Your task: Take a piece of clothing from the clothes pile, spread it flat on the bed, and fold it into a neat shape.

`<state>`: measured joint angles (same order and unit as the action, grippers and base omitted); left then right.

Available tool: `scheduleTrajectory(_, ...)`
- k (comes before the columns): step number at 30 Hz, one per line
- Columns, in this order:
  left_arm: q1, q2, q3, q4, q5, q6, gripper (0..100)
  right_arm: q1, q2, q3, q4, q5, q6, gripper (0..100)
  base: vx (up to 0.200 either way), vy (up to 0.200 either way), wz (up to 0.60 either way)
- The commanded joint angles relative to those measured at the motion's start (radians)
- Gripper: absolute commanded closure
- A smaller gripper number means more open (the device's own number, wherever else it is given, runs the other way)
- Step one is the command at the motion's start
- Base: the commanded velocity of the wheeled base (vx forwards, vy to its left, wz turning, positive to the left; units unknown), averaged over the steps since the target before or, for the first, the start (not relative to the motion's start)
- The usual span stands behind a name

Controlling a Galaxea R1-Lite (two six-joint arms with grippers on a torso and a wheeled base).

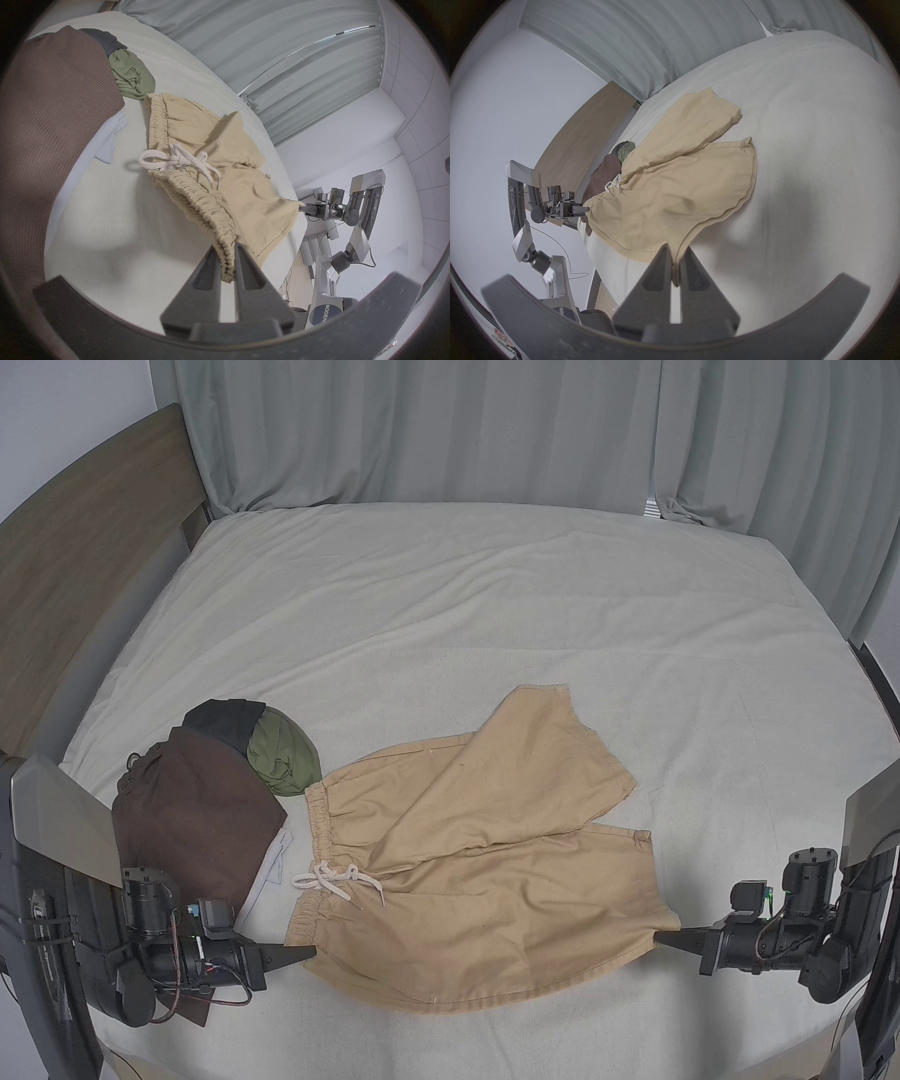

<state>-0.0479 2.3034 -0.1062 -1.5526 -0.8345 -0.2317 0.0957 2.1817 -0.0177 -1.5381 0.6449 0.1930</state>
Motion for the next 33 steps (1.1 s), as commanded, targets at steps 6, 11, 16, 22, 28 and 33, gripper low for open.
scheduleTrajectory(6, 0.005, 0.047, 0.023, 0.0, -0.002, 0.02, 100, -0.001, 0.099, 0.016, 0.001, -0.007, -0.021, 100, 0.0, 0.0, 0.0)
scheduleTrajectory(11, 0.014, 0.08, 0.017, 0.0, -0.002, 0.051, 100, -0.005, 0.142, 0.016, 0.0, -0.007, -0.047, 100, 0.0, 0.0, 0.0)
scheduleTrajectory(16, 0.014, 0.074, 0.011, -0.001, -0.003, 0.052, 100, -0.007, 0.13, 0.015, -0.002, -0.001, -0.047, 100, 0.0, 0.0, 0.0)
scheduleTrajectory(22, 0.01, 0.039, -0.003, 0.0, -0.006, 0.035, 100, -0.007, 0.061, 0.01, -0.002, 0.001, -0.04, 100, 0.0, 0.0, 0.0)
scheduleTrajectory(28, -0.004, -0.044, -0.026, -0.001, -0.005, -0.084, 100, -0.002, -0.051, -0.004, 0.0, 0.002, 0.008, 100, 0.0, 0.0, 0.0)
scheduleTrajectory(33, -0.006, -0.117, -0.05, -0.001, -0.005, -0.204, 100, 0.005, -0.131, -0.042, 0.0, 0.002, 0.083, 100, 0.0, 0.0, 0.0)
